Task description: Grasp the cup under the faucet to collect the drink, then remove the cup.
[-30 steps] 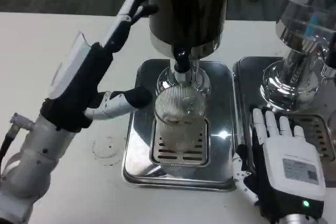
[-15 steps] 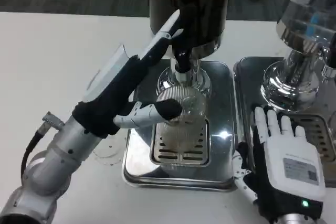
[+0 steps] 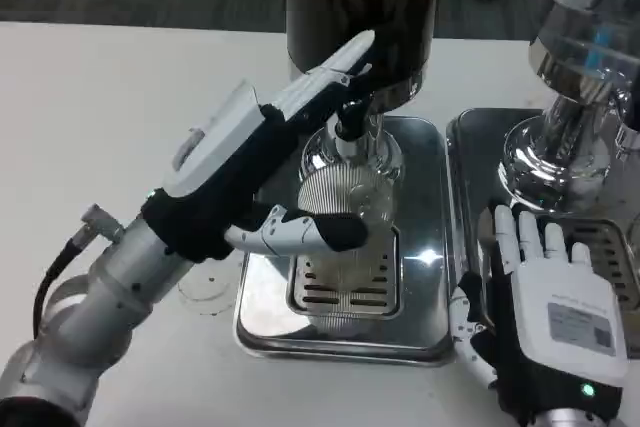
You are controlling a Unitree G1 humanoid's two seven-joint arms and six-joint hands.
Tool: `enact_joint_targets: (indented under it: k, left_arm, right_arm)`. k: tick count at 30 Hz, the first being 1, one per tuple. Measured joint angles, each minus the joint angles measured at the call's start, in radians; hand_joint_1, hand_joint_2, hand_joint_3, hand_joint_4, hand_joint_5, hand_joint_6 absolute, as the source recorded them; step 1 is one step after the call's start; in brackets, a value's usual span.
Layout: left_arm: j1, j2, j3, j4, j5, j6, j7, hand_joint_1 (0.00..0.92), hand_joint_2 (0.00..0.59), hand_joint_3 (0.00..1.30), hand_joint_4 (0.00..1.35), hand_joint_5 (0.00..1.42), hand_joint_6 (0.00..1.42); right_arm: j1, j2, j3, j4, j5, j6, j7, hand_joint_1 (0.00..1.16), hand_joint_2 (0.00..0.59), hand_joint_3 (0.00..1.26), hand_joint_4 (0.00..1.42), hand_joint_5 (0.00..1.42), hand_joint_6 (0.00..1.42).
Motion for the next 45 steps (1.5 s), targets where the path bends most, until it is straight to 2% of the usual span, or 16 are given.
enact_joint_targets:
  k: [8, 15, 30, 33, 39, 42, 44, 45]
  left_arm:
    - [0.0, 0.024, 0.033, -0.044, 0.172, -0.019, 0.094, 0.0, 0.116, 0.1, 0.0, 0.22, 0.15]
    - [0.0, 0.044, 0.027, -0.086, 0.332, -0.023, 0.22, 0.0, 0.117, 0.12, 0.0, 0.23, 0.15]
    - [0.0, 0.084, -0.021, -0.117, 0.447, -0.023, 0.365, 0.0, 0.121, 0.17, 0.04, 0.26, 0.18]
    - [0.0, 0.088, -0.034, -0.118, 0.447, -0.021, 0.382, 0.0, 0.121, 0.17, 0.04, 0.26, 0.18]
    - [0.0, 0.094, -0.05, -0.121, 0.447, -0.018, 0.402, 0.0, 0.121, 0.18, 0.04, 0.26, 0.18]
    - [0.0, 0.096, -0.052, -0.126, 0.447, -0.013, 0.406, 0.0, 0.121, 0.18, 0.04, 0.26, 0.18]
    - [0.0, 0.098, -0.053, -0.127, 0.447, -0.011, 0.408, 0.0, 0.121, 0.18, 0.05, 0.26, 0.18]
    - [0.0, 0.099, -0.054, -0.127, 0.447, -0.011, 0.408, 0.0, 0.121, 0.18, 0.05, 0.26, 0.18]
  right_arm:
    - [0.0, -0.007, -0.018, 0.0, 0.019, 0.0, 0.0, 0.14, 0.586, 0.0, 0.0, 0.0, 0.0]
    - [0.001, -0.004, -0.026, 0.0, 0.033, 0.0, 0.0, 0.14, 0.586, 0.0, 0.0, 0.0, 0.0]
    - [0.007, 0.0, -0.017, -0.003, 0.036, 0.007, 0.0, 0.14, 0.586, 0.0, 0.0, 0.0, 0.0]
    - [0.017, 0.011, -0.032, -0.038, 0.122, -0.019, 0.0, 0.17, 0.57, 0.0, 0.0, 0.0, 0.0]
    - [0.027, 0.032, -0.083, -0.098, 0.307, -0.101, 0.004, 0.35, 0.504, 0.0, 0.0, 0.0, 0.03]
    - [0.028, 0.037, -0.124, -0.101, 0.447, -0.162, 0.021, 0.44, 0.455, 0.0, 0.0, 0.0, 0.03]
    - [0.031, 0.052, -0.169, -0.093, 0.589, -0.233, 0.031, 0.49, 0.427, 0.0, 0.0, 0.0, 0.03]
    - [0.031, 0.054, -0.178, -0.09, 0.618, -0.25, 0.032, 0.51, 0.411, 0.0, 0.0, 0.0, 0.03]
